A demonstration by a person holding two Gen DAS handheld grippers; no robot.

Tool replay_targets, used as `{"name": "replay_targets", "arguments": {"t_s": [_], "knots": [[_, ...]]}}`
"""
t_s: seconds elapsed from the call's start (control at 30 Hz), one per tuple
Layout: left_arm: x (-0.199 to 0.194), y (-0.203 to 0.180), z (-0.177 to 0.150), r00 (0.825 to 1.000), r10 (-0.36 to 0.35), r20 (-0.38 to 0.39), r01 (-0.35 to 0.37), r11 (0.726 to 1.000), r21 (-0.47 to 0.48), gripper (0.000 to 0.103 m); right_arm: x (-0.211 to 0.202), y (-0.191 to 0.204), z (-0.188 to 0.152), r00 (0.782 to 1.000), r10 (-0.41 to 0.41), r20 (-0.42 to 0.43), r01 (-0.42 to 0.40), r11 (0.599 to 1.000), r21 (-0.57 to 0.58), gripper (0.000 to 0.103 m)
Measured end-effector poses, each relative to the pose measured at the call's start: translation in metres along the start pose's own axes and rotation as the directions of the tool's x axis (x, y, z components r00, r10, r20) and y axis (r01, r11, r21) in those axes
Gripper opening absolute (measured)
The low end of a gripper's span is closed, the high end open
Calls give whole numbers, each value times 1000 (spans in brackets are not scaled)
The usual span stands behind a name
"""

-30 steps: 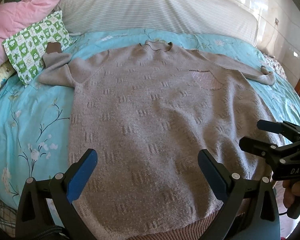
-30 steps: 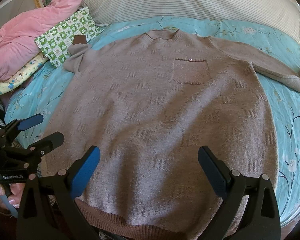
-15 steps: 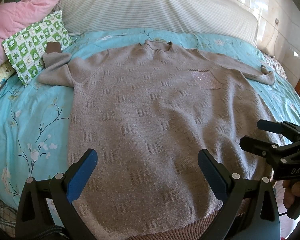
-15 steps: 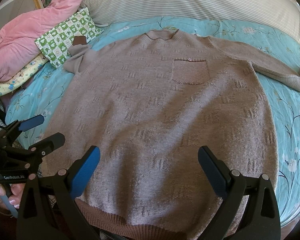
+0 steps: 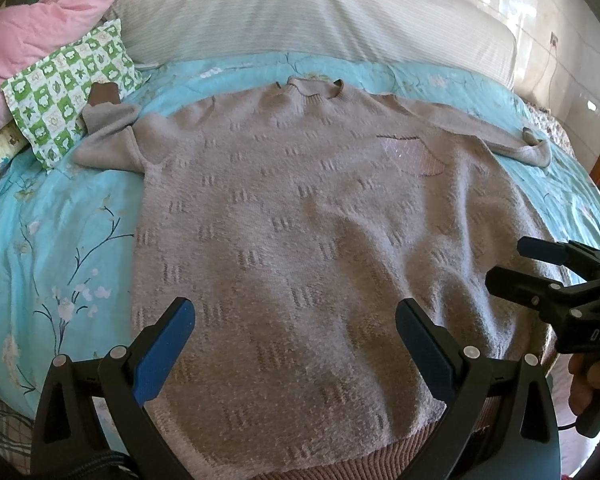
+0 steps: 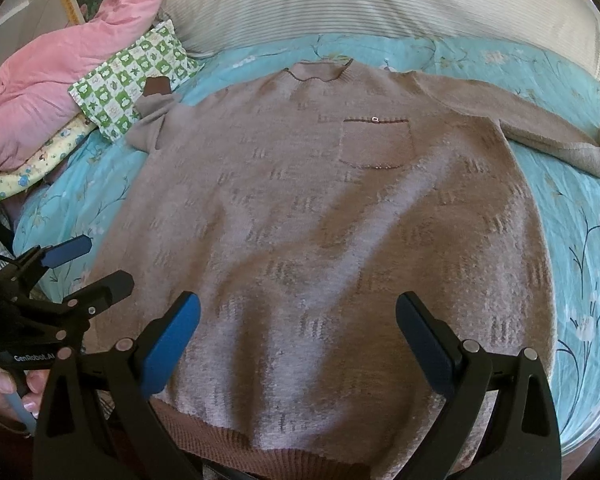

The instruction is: Fold small clothes

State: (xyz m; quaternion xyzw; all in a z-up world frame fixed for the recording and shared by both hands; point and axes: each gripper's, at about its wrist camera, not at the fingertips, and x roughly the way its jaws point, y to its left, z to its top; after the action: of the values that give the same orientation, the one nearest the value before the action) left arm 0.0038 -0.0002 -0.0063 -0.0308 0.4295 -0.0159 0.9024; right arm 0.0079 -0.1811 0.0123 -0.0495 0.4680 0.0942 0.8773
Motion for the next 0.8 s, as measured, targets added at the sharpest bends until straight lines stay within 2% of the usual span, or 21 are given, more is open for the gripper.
{"name": "replay_targets", "arguments": {"t_s": [0.03,0.1,0.17,0.4,0.63,0.8], "knots": [[1,0,2,999,-32,-27,31,999,-27,101,-1,-2,0,1000,17,14,-17,1000,15,98],[3,-1,3,998,-45,-42,43,999,-31,101,-2,-6,-1,999,36,36,-38,998,40,98],[5,-1,5,997,-50,-52,48,998,-34,101,-1,-12,-1,993,76,96,-83,994,75,98],[10,-6,11,999,-25,-34,25,1000,-6,101,-4,-33,1,986,51,157,-67,993,95,98],[22,-7,20,999,-11,-33,11,1000,2,101,-9,-67,6,989,30,143,-56,982,182,98],[35,-4,39,1000,9,-17,-9,1000,5,101,-17,-116,15,988,37,147,-80,950,302,98]]}}
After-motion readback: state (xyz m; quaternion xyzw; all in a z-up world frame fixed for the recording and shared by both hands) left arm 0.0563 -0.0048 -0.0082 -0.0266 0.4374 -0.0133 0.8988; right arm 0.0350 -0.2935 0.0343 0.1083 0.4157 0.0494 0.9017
